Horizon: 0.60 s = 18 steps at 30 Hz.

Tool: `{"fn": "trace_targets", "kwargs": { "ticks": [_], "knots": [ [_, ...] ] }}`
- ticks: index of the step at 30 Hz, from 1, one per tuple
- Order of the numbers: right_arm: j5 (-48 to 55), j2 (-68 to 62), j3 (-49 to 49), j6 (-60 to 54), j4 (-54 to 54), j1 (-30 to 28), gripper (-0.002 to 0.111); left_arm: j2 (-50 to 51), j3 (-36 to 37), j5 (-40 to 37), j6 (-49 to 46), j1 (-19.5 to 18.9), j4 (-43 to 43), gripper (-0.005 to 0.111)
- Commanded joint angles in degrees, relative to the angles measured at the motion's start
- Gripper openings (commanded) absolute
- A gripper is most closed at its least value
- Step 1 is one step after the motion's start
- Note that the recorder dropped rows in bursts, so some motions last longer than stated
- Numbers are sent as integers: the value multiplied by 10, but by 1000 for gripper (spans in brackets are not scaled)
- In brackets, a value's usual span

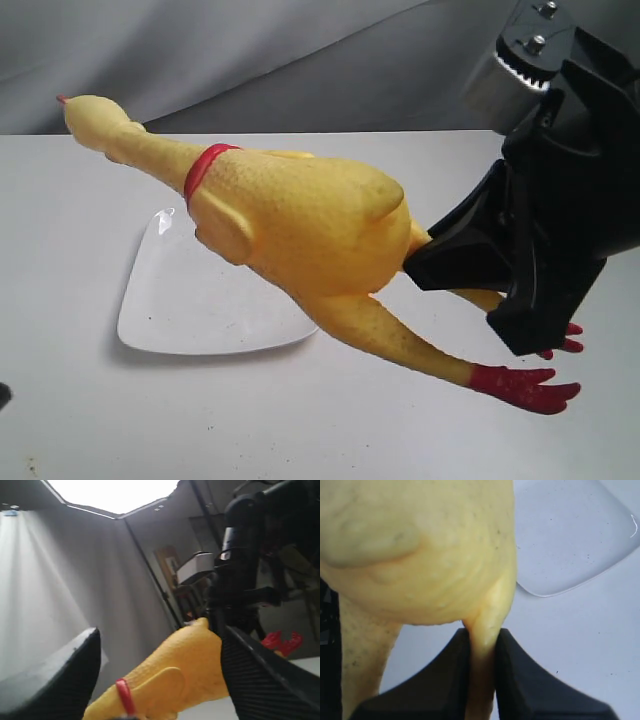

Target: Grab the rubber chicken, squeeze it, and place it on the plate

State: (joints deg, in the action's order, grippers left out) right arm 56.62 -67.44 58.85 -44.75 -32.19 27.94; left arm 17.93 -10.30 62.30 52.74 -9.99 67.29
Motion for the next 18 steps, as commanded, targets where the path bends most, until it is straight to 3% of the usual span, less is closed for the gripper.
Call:
{"fn": "trace_targets", "kwargs": {
  "ticks": [1, 4, 7, 12, 18],
  "knots": [
    [-10, 5, -1, -1, -25, 2, 0, 111, -89, 29, 18, 2, 168, 66],
    [-8, 5, -1, -1, -28, 2, 0, 181, -142, 13, 37, 35, 213, 66],
    [-3, 5, -1, -1, -39, 2, 0, 239, -181, 19, -32, 84, 266, 66],
    [-1, 5, -1, -1, -41, 2, 0, 306, -203, -83, -68, 186, 317, 71],
    [1, 5, -1, -2, -41, 2, 0, 322, -203, -192, -230, 291, 288, 76]
  ]
}}
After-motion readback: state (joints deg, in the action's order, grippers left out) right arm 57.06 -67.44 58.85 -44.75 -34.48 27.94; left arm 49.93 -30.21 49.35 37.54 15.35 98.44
